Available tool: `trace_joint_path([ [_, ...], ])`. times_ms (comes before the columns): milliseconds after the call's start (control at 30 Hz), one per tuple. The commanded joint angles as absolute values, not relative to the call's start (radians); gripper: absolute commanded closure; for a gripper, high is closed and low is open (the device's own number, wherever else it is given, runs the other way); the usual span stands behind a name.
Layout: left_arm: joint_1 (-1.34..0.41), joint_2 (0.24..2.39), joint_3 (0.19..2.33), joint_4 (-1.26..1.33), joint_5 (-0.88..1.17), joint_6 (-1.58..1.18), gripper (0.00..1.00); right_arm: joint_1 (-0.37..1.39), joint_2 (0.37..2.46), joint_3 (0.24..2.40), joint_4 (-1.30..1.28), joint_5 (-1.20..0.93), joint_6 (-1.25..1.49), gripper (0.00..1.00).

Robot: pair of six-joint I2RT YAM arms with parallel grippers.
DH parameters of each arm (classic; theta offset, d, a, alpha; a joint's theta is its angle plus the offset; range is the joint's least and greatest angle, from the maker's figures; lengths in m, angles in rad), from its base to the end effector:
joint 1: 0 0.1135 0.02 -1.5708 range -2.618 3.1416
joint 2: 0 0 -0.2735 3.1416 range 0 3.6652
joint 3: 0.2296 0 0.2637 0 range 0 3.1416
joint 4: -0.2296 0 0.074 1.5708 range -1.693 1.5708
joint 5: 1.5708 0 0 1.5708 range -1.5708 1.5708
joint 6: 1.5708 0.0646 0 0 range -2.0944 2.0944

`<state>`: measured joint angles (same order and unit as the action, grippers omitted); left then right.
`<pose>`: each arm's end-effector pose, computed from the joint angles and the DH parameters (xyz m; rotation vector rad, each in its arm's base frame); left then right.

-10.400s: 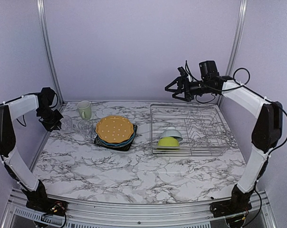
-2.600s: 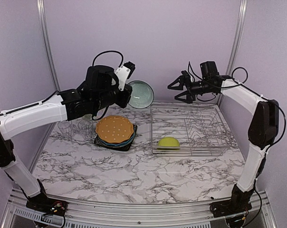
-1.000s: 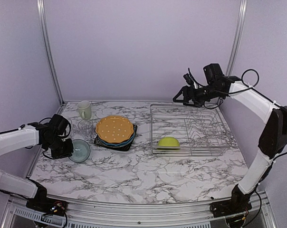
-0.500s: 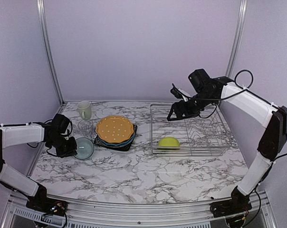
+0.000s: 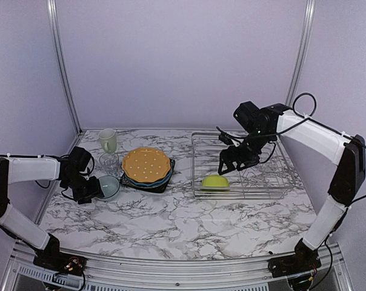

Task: Unload the mixed dishes from the dish rack
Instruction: Place the bowl at the corner of the board, then adjust the bowl on the dish rack.

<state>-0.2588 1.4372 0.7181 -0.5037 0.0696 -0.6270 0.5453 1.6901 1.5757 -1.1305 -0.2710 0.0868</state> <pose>0.2536 -0.0718 0.1304 -0.5030 2.7963 -0.3034 0.2972 0.2005 0.2863 -0.7151 2.7815 0.5188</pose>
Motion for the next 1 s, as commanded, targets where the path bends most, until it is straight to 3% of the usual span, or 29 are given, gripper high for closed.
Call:
trace_joint_path([
  [0,-0.254,1.430,0.733,-0.549,0.045,-0.622,0.36,0.548,1.671,1.528,-1.159,-0.304,0.143,0.08],
  [233,-0.255,1.383,0.751,-0.581,0.019,-0.624,0.02,0.548,1.682,1.467,-1.115,-0.373,0.187,0.10],
  [633,-0.256,1.254,0.803,-0.595,-0.018,-0.593,0.01,0.544,1.750,1.415,-1.002,-0.490,0.244,0.17],
  [967,-0.256,1.187,0.842,-0.596,-0.048,-0.575,0.01,0.510,1.782,1.401,-0.900,-0.594,0.314,0.14],
])
